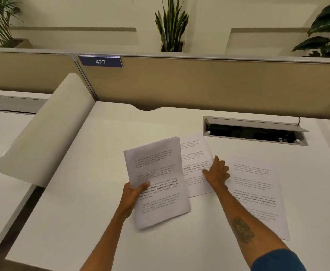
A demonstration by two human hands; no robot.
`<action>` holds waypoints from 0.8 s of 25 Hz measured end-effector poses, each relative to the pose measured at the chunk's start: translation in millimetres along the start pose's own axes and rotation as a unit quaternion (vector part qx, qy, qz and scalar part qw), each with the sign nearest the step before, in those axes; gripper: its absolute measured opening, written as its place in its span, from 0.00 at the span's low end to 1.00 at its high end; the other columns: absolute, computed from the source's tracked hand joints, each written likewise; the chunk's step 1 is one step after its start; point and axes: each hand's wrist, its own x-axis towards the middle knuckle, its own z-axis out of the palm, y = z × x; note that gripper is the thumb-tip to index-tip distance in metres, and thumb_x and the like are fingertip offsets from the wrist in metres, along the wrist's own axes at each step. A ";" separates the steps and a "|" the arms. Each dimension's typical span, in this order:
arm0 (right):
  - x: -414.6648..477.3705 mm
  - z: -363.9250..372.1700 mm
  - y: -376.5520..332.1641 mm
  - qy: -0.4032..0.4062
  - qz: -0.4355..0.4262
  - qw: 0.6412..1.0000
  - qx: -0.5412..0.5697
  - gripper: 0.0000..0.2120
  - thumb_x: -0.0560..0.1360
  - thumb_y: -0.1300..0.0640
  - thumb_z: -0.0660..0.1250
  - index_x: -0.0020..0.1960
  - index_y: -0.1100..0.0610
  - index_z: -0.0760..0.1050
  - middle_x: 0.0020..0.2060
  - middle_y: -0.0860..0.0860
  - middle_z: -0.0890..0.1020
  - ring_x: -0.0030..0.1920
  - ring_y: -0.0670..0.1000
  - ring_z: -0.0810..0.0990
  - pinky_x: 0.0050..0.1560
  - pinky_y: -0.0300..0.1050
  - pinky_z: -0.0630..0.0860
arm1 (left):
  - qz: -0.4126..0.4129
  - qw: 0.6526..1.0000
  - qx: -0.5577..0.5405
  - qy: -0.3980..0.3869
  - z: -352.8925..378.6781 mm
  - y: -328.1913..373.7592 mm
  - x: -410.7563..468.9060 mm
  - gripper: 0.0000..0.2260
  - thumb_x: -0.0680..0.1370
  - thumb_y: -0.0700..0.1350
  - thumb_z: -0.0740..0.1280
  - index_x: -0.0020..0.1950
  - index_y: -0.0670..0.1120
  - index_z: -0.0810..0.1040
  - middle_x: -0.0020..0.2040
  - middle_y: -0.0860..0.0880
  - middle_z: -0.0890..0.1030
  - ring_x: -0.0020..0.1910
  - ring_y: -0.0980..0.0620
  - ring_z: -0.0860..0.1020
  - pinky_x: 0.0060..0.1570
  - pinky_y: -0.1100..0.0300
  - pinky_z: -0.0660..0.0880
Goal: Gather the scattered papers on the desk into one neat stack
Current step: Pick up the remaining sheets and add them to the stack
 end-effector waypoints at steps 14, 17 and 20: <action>-6.0 -65.9 51.5 -0.073 -0.046 0.903 0.420 0.25 0.70 0.60 0.77 0.64 0.55 0.73 0.54 0.53 0.84 0.49 0.55 0.85 0.45 0.50 0.84 | -0.023 1.000 0.008 0.005 25.0 -13.3 15.2 0.14 0.76 0.36 0.74 0.61 0.40 0.81 0.54 0.43 0.88 0.50 0.41 0.87 0.47 0.48 0.85; -14.0 -92.2 79.0 -0.050 -0.034 0.859 0.509 0.29 0.70 0.61 0.77 0.68 0.54 0.70 0.56 0.52 0.84 0.51 0.56 0.85 0.45 0.51 0.84 | -0.042 0.999 0.005 -0.006 36.1 -17.9 15.5 0.15 0.76 0.36 0.74 0.62 0.40 0.81 0.54 0.42 0.88 0.49 0.43 0.88 0.47 0.49 0.85; -21.3 -105.8 103.6 -0.040 -0.030 0.827 0.560 0.28 0.70 0.62 0.77 0.68 0.54 0.72 0.60 0.53 0.84 0.56 0.57 0.84 0.54 0.55 0.82 | -0.052 0.998 0.020 -0.036 48.0 -21.7 14.3 0.17 0.75 0.37 0.75 0.63 0.41 0.80 0.57 0.41 0.87 0.51 0.42 0.87 0.50 0.47 0.85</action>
